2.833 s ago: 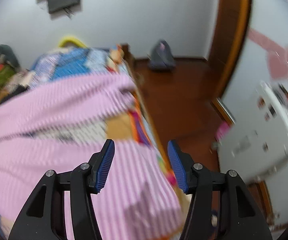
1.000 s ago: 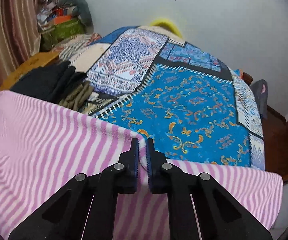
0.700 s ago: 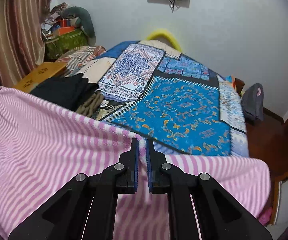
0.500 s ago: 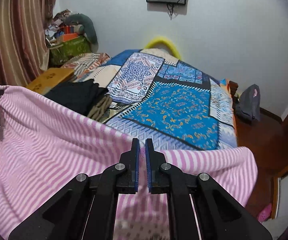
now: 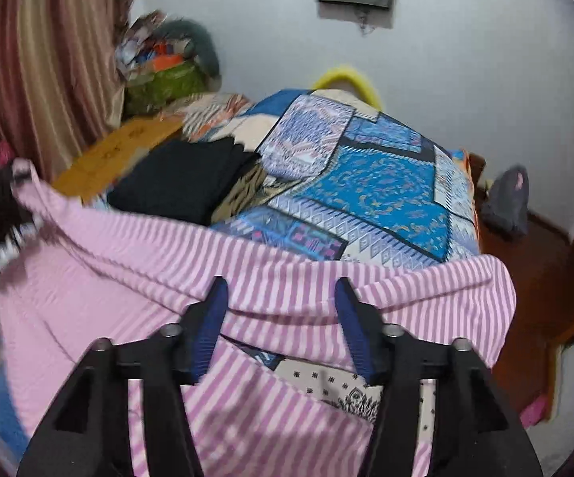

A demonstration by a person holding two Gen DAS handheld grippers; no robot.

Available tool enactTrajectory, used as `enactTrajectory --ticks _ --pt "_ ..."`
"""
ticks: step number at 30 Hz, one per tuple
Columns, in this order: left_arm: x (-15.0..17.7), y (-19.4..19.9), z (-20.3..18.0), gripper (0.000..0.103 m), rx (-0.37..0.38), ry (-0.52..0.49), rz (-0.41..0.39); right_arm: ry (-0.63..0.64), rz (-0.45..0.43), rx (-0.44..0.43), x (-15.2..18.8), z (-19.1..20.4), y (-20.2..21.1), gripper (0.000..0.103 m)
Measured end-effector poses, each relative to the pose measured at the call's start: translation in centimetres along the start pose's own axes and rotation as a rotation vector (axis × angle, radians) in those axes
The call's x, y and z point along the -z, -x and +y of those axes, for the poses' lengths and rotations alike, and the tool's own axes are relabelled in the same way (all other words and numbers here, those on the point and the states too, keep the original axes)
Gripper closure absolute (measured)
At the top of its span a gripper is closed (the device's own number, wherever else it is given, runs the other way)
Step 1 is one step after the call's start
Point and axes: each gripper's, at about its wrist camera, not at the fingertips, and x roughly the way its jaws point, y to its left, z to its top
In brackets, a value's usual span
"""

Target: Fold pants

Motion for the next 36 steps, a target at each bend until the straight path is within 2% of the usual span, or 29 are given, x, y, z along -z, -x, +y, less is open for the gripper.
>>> enactTrajectory --ticks 3,8,15,20,22,23,24,29,36 --pt "0.1 -1.0 -0.1 0.080 -0.001 0.006 0.016 0.059 0.072 0.036 0.8 0.9 -3.5 0.050" --pt "0.2 -3.3 -0.2 0.080 -0.013 0.006 0.048 0.106 0.170 0.035 2.5 0.4 -8.5 0.050" --pt "0.4 -5.4 -0.3 0.080 -0.029 0.019 0.089 0.119 0.128 0.102 2.9 -0.6 -11.5 0.050" --pt "0.4 -6.1 -0.7 0.080 -0.044 0.026 0.115 0.090 0.066 0.063 2.0 -1.2 -12.1 0.050" --pt "0.3 -6.1 -1.0 0.080 -0.052 0.020 0.118 0.054 0.057 0.019 1.9 -1.3 -12.1 0.066" --pt "0.3 -6.1 -1.1 0.080 -0.058 0.017 0.118 0.040 0.058 0.010 1.9 -1.4 -12.3 0.081" --pt "0.2 -6.0 -1.2 0.080 -0.060 0.020 0.119 0.034 0.058 0.011 1.9 -1.5 -12.3 0.089" --pt "0.0 -5.0 -1.2 0.080 -0.065 0.032 0.108 -0.072 0.018 -0.044 2.0 -2.6 -10.6 0.096" --pt "-0.6 -1.9 -1.0 0.080 -0.050 0.048 0.057 -0.143 -0.043 -0.074 1.7 -3.0 -5.2 0.097"
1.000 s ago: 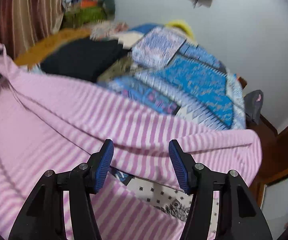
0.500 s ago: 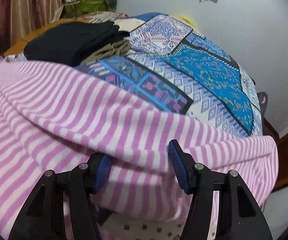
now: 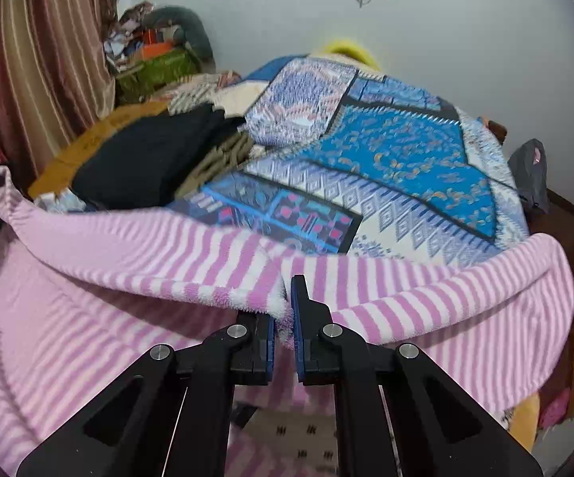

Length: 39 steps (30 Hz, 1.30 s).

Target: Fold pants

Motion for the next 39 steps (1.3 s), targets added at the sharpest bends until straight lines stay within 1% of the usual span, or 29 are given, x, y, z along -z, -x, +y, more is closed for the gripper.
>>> enactTrajectory --ticks 4,11,18,23,26,29,33,35,39 --pt "0.1 2.4 0.4 0.080 0.022 0.001 -0.046 -0.006 -0.028 -0.004 -0.2 0.5 3.3 0.097" --pt "1.4 5.3 2.0 0.080 0.063 0.027 -0.089 -0.002 -0.060 -0.010 0.7 2.5 9.0 0.098" --pt "4.5 6.8 4.3 0.080 0.113 0.051 -0.092 -0.020 -0.083 -0.027 4.0 5.4 13.5 0.098" --pt "8.0 6.6 5.3 0.080 0.127 0.030 -0.072 -0.028 -0.066 -0.042 7.0 7.3 14.5 0.098" --pt "10.3 5.9 5.4 0.080 0.126 -0.005 -0.041 -0.034 -0.032 -0.043 8.8 8.0 14.1 0.098" --pt "12.8 4.8 5.3 0.080 0.108 -0.034 0.001 -0.056 0.004 -0.050 10.7 8.4 13.8 0.097" --pt "15.9 3.0 5.6 0.079 0.107 -0.025 0.060 -0.068 0.040 -0.046 12.7 8.8 13.2 0.097" --pt "17.2 2.6 5.5 0.079 0.103 -0.022 0.062 -0.070 0.064 -0.041 13.5 9.0 12.7 0.097" --pt "18.1 2.7 5.7 0.076 0.100 0.011 0.058 -0.078 0.100 -0.039 15.0 9.1 11.9 0.097"
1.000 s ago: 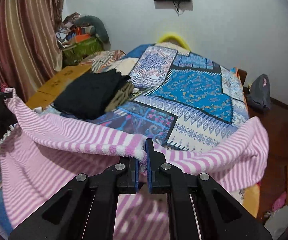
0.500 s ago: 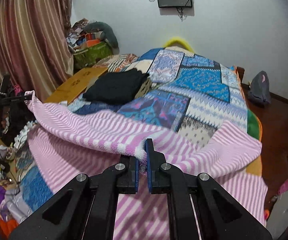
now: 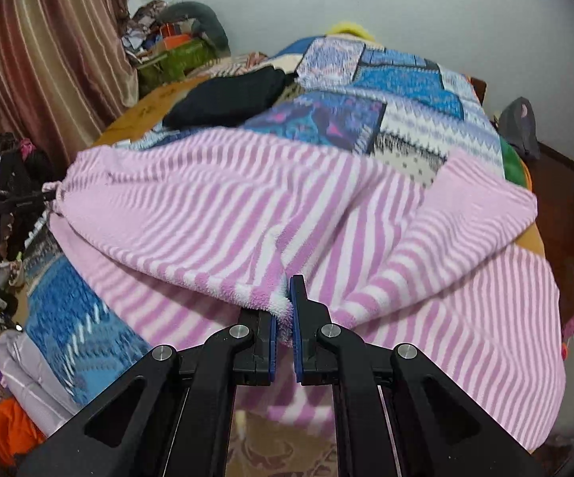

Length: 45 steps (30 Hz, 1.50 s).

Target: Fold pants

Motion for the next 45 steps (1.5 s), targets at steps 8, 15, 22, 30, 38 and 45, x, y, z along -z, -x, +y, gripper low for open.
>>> enactTrajectory --ticks 8,15,22,30,38,45 --pt "-0.4 2.3 0.4 0.062 -0.021 0.014 0.018 -0.016 0.010 -0.017 0.9 -0.5 0.9 0.093" --pt "-2.1 5.6 -1.3 0.062 -0.048 -0.012 -0.019 -0.056 0.027 0.002 1.5 -2.2 2.2 0.070" --pt "-6.2 8.2 -4.3 0.048 -0.069 -0.019 -0.119 -0.098 -0.010 0.086 1.4 -4.9 4.7 0.065" --pt "-11.9 6.9 -11.3 0.048 0.046 -0.025 -0.144 -0.097 -0.105 0.197 -1.9 -8.2 6.9 0.052" --pt "-16.1 3.0 -20.4 0.046 0.141 -0.115 -0.135 -0.120 -0.163 0.272 -6.1 -13.1 5.9 0.047" --pt "-18.1 -1.7 -26.6 0.045 0.175 -0.177 -0.097 -0.154 -0.149 0.291 -10.0 -17.7 1.3 0.046"
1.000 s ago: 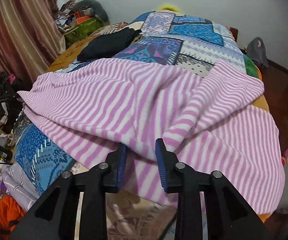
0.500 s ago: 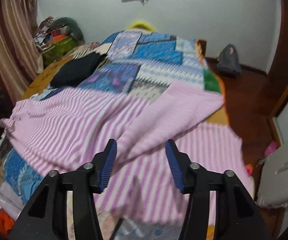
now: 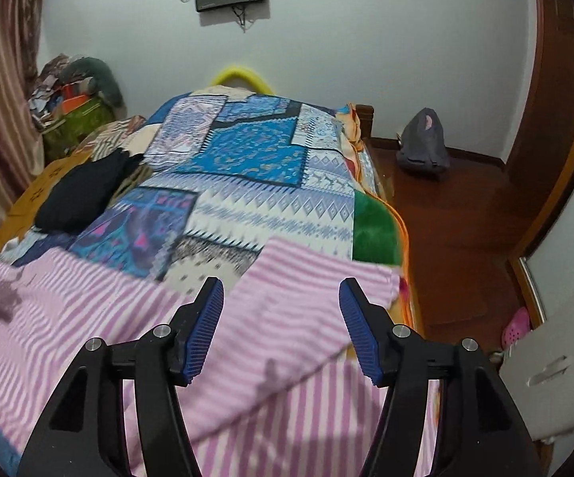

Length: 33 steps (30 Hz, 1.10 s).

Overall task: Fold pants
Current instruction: 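Release the pants from both tools and raise them, then lower the right tool and grasp the striped pants edge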

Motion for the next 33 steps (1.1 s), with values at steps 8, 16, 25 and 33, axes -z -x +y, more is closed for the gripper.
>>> enactTrajectory --ticks 8,16,25,33 --pt "-0.6 -6.1 -1.6 0.045 0.006 -0.024 0.084 -0.006 0.117 -0.033 -1.4 -0.3 -9.8 0.046" --pt "0.0 -8.4 -2.0 0.045 0.019 -0.040 0.120 0.027 0.239 -0.062 -1.0 0.4 -16.3 0.045" --pt "0.2 -7.0 -3.4 0.045 0.027 -0.055 0.109 -0.024 0.229 -0.073 -0.5 -2.2 -14.7 0.087" --pt "0.8 -2.0 -7.3 0.045 0.069 -0.112 0.074 -0.043 0.091 -0.039 -0.4 -4.2 -5.0 0.087"
